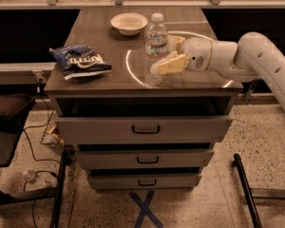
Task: Move water bottle near paper bowl
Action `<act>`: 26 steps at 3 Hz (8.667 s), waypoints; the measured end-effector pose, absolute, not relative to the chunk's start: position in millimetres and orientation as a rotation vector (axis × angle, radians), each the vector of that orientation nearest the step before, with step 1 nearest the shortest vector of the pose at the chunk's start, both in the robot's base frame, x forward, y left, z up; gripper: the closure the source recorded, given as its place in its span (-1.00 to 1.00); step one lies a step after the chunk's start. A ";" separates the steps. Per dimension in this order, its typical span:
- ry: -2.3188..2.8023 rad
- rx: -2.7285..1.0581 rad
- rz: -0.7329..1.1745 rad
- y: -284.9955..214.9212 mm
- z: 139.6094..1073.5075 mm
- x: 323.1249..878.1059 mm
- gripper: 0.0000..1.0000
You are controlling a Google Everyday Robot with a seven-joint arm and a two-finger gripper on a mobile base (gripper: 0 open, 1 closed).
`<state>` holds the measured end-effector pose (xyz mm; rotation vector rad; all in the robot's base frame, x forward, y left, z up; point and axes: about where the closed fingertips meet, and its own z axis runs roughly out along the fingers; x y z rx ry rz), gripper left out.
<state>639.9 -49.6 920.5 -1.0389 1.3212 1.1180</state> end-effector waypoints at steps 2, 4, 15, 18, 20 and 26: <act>1.314 -1.050 1.127 -42.2 922.2 639.4 -0.06; 1.306 -1.060 1.137 -33.8 923.6 638.2 1.00; 1.428 -0.805 0.899 -79.2 946.3 835.6 1.00; 1.453 -0.748 0.805 -88.5 939.9 854.3 1.00; 1.439 -0.770 0.776 -72.0 931.5 866.5 1.00; 1.439 -0.796 0.753 -54.2 915.1 876.4 -0.98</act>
Offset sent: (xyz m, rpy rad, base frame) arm 0.0002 0.0033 0.0011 0.0000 -0.0022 0.0062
